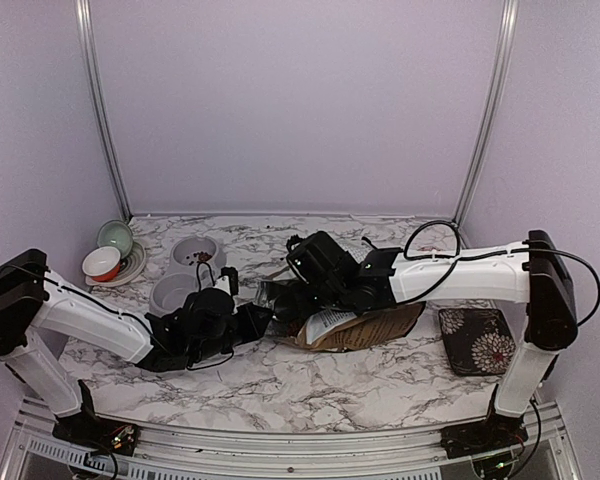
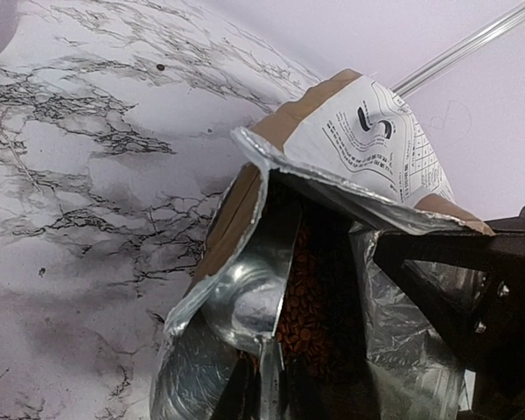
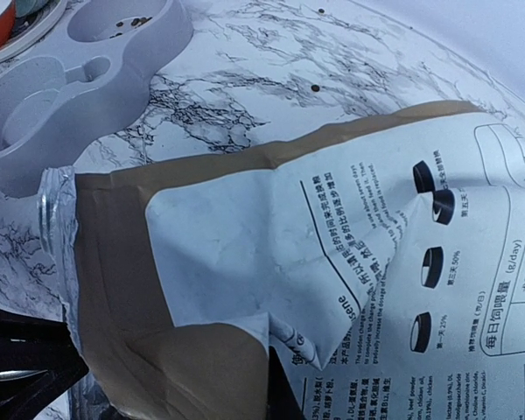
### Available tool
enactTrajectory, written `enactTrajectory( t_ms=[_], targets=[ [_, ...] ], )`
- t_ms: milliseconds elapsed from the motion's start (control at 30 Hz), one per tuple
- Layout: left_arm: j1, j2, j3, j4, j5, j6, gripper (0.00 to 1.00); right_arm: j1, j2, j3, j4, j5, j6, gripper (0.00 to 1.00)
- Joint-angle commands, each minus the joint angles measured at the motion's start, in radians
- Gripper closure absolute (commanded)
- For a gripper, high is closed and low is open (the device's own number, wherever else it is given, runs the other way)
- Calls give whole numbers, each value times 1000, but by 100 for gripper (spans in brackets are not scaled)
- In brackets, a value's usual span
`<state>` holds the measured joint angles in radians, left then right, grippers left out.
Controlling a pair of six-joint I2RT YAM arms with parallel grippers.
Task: Serve the pet food
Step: Collect the pet food from the pet food bag.
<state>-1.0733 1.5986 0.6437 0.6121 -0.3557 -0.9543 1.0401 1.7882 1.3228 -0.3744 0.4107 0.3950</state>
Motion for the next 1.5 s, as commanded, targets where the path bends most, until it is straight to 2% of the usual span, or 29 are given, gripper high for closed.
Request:
enactTrajectory(
  t_ms=[0, 433, 767, 1167, 1467],
  targets=[
    [6, 3, -17, 33, 15, -52, 100, -15, -43, -2, 0, 35, 15, 100],
    [51, 100, -26, 153, 147, -116, 100, -11, -41, 9, -1, 31, 12, 100],
    [68, 112, -41, 207, 188, -128, 100, -11, -34, 22, -9, 34, 7, 100],
    [93, 136, -59, 313, 278, -264, 100, -7, -16, 48, -20, 34, 5, 100],
    [118, 167, -101, 450, 318, -367, 100, -6, -16, 49, -24, 36, 7, 100]
  ],
)
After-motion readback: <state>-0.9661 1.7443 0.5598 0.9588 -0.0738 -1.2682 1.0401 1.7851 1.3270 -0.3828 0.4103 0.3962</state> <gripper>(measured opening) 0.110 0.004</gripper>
